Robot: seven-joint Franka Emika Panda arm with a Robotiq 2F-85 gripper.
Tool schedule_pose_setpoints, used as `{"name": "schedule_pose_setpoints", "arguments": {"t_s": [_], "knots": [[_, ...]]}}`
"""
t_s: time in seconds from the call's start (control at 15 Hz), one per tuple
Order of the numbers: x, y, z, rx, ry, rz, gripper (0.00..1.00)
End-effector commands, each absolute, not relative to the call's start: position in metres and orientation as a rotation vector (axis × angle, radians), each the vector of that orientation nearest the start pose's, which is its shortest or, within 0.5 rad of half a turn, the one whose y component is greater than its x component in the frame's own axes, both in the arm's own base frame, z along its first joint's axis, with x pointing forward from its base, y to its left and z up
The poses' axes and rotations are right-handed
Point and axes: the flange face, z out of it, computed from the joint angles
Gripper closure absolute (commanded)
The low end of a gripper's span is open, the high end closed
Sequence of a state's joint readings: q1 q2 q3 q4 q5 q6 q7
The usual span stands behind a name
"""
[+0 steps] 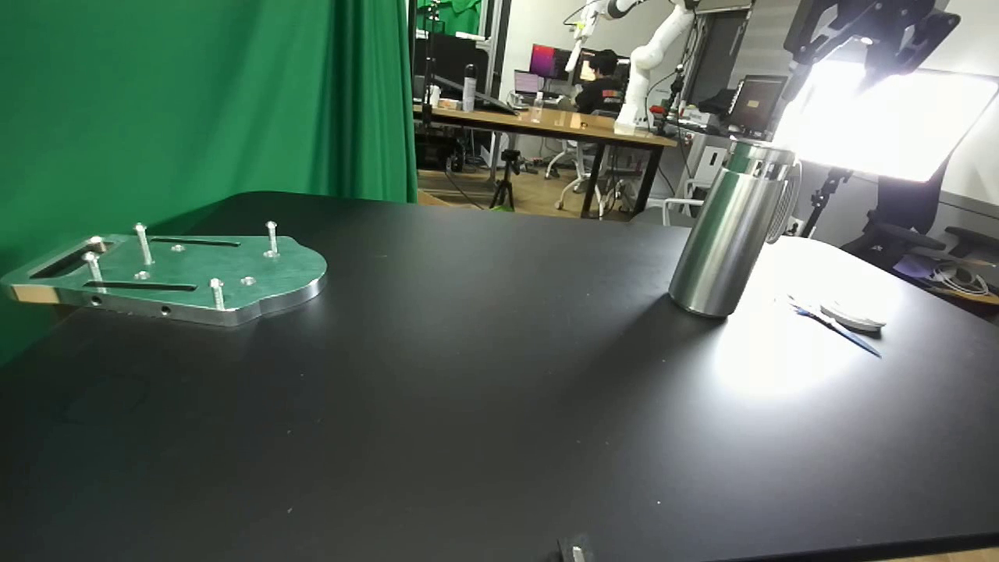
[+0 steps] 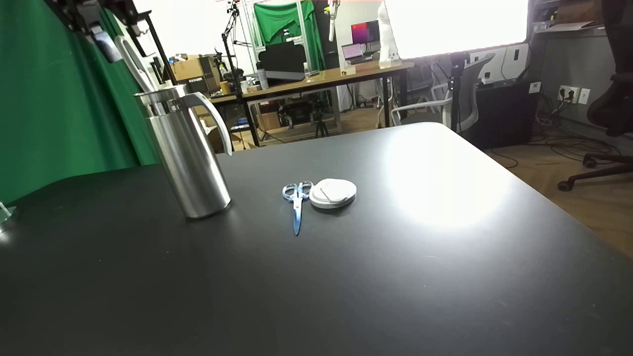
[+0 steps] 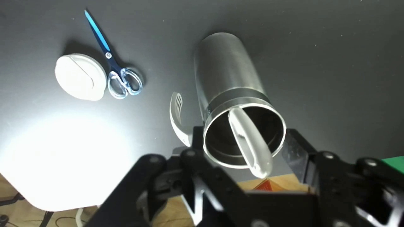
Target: Use the brush to scrub inside the jar
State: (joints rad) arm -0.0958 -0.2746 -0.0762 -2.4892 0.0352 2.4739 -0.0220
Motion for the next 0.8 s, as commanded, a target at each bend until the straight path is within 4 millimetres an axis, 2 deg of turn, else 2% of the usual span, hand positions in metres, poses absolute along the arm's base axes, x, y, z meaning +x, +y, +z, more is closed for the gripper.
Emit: {"name": "schedule_pose_setpoints", "arguments": {"t_s": [0.0, 0.33, 0.47, 0.53, 0.73], "knots": [[0.456, -0.079, 0.420, -3.084, 0.282, -0.502, 0.63], [0.458, -0.073, 0.415, -3.092, 0.270, -0.489, 0.97], [0.456, -0.069, 0.409, -3.101, 0.277, -0.405, 1.00], [0.456, -0.067, 0.407, -3.101, 0.279, -0.386, 0.96], [0.457, -0.065, 0.411, -3.097, 0.283, -0.367, 0.96]]}}
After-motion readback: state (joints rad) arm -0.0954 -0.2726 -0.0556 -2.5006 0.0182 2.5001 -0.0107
